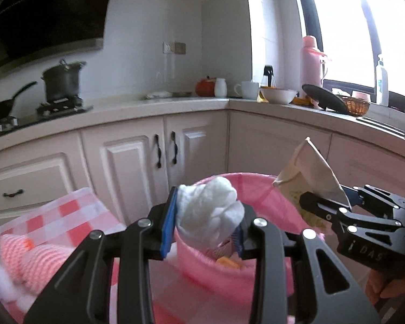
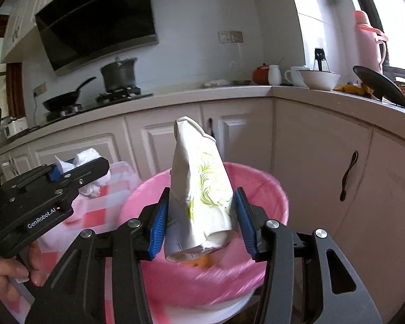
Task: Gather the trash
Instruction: 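Open both tools to drop the tissue and pad into the wastebasket, then move both tools back over the remaining trash on the table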
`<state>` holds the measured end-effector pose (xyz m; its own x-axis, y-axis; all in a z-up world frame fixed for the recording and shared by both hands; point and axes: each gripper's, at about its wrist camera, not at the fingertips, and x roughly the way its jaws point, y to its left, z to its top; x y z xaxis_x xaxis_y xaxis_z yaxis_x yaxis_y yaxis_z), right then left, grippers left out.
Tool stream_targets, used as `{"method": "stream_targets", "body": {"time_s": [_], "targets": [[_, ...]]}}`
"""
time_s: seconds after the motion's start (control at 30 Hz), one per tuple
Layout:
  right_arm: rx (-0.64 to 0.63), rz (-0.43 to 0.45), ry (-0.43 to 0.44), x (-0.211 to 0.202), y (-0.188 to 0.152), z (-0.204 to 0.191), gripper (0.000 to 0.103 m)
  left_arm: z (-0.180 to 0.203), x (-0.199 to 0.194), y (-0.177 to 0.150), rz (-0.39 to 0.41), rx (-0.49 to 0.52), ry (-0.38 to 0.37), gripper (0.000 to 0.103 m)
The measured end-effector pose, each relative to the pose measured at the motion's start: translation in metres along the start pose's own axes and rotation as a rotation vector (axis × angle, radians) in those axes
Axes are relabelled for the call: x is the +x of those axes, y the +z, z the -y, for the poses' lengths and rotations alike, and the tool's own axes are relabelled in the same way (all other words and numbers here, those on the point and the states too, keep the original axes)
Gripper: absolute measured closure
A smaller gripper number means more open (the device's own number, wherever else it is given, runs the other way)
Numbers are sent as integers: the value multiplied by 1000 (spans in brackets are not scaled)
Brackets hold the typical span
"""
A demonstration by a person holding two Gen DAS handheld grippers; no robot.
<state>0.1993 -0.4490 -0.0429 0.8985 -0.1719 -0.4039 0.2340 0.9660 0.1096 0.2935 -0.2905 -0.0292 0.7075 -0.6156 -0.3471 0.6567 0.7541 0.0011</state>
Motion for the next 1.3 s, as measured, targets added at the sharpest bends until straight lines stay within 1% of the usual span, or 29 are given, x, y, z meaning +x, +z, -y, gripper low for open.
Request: {"method": "stream_targets", "body": {"time_s": [0.03, 0.1, 0.13, 0.17, 0.2, 0.23, 0.27, 0.3, 0.33, 0.4, 0.47, 0.53, 0.6, 0.67, 0.7, 0.73, 0.77, 0.9, 0.97, 1.07, 1.2, 1.3], "targets": [[9, -5, 3, 7, 2, 5, 58, -1, 15, 2, -20, -12, -18, 68], [21, -11, -2, 18, 6, 14, 57, -1, 32, 3, -35, -24, -23, 68], [25, -15, -12, 25, 7, 19, 57, -2, 44, 3, -47, -38, -40, 68], [30, -17, -5, 31, 8, 23, 57, -2, 50, 3, -54, -50, -56, 68], [33, -16, 9, 36, 7, 27, 57, -2, 57, 2, -66, -62, -78, 66], [31, -12, 10, 39, 7, 28, 56, -1, 64, 1, -75, -60, -71, 60], [30, -7, 8, 41, 5, 30, 53, -1, 68, -1, -75, -60, -55, 55], [32, -9, 4, 42, 4, 30, 51, -1, 72, -3, -77, -67, -43, 52], [36, -12, -1, 43, 2, 32, 51, -4, 72, -5, -78, -82, -34, 47], [40, -9, -5, 37, -3, 31, 50, -9, 69, -9, -77, -100, -26, 43], [47, 0, 3, 27, -8, 31, 46, -14, 62, -15, -80, -106, -21, 34], [45, 8, 4, 14, -12, 29, 46, -19, 50, -19, -79, -104, -9, 31], [54, 18, 10, 0, -15, 27, 46, -23, 34, -21, -66, -112, 12, 24], [66, 20, 23, -17, -19, 23, 46, -28, 12, -25, -52, -110, 62, 14], [68, 21, 29, -23, -21, 20, 45, -29, -1, -27, -39, -108, 80, 12], [66, 22, 38, -31, -24, 16, 44, -30, -11, -28, -31, -106, 94, 7], [60, 24, 43, -38, -25, 11, 41, -33, -26, -31, -22, -109, 119, 5], [44, 29, 85, -58, -27, -13, 32, -44, -70, -40, -3, -142, 161, 5], [37, 30, 112, -65, -28, -30, 28, -50, -96, -47, 1, -141, 204, 5], [18, 29, 152, -70, -27, -53, 27, -57, -130, -55, 6, -126, 267, 5], [-26, 23, 209, -79, -31, -90, 21, -68, -179, -73, 10, -93, 358, 5], [-63, 5, 248, -85, -38, -115, 19, -80, -209, -88, 12, -103, 414, 5]]}}
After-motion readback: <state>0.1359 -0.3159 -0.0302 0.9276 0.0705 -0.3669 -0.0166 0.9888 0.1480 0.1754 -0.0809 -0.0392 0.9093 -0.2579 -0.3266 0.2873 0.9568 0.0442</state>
